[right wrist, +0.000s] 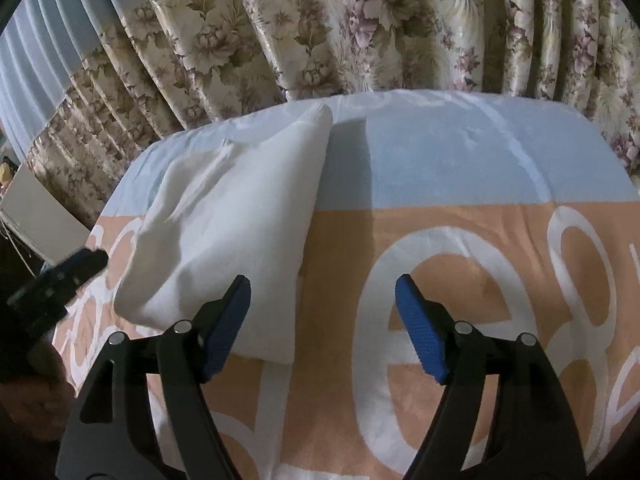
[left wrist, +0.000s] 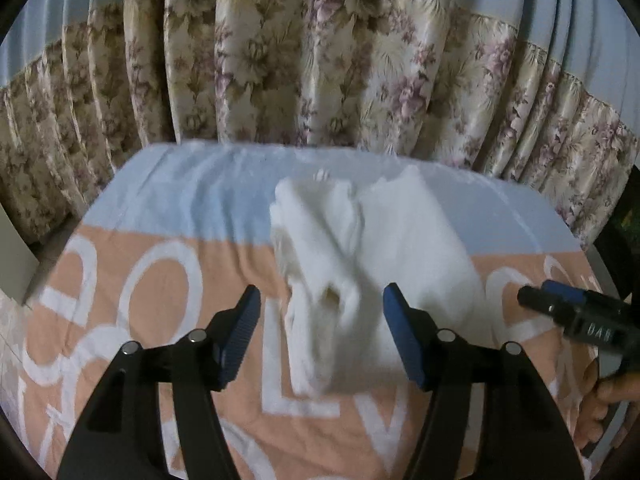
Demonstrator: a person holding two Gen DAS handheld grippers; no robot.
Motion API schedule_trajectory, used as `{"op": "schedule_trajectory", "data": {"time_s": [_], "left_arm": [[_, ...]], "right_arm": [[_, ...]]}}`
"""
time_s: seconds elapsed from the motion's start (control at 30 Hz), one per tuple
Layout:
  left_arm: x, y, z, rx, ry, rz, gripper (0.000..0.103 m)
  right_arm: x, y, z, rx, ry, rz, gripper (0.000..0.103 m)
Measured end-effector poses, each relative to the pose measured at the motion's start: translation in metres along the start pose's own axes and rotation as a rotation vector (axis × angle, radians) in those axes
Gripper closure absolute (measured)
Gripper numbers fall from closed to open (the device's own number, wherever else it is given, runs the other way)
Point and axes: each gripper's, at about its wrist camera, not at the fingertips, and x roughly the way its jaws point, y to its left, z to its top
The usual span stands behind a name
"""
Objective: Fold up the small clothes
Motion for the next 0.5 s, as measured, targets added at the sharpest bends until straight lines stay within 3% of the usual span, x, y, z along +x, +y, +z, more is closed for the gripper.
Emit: {"op": "schedule_trajectory", "data": {"time_s": [0.17,0.27,0.4,0.5], "left_arm": [[0.043,-0.011,0.012,0.073,0.06,0.029,0.037],[0.07,-0.006,0.008,0.106,0.093,0.103,0.037],[0.086,0.017,-0.002,0.047,0.125,0.124,0.032],[0.088,0.018,-0.008,0.078,0.118,0.13,0.03]], "right_arm": [[0.007,0.001,0.017,-0.016,-0.018,-0.029,0.023],[0.016,0.004,0.028,-0.025,-0.021,-0.038,0.023],[0.033,0.011,0.031,-0.043,-0.003,-0.033,0.023],[0.049,0.02,0.029,-0.068,0.019,-0.034,0.023]]}}
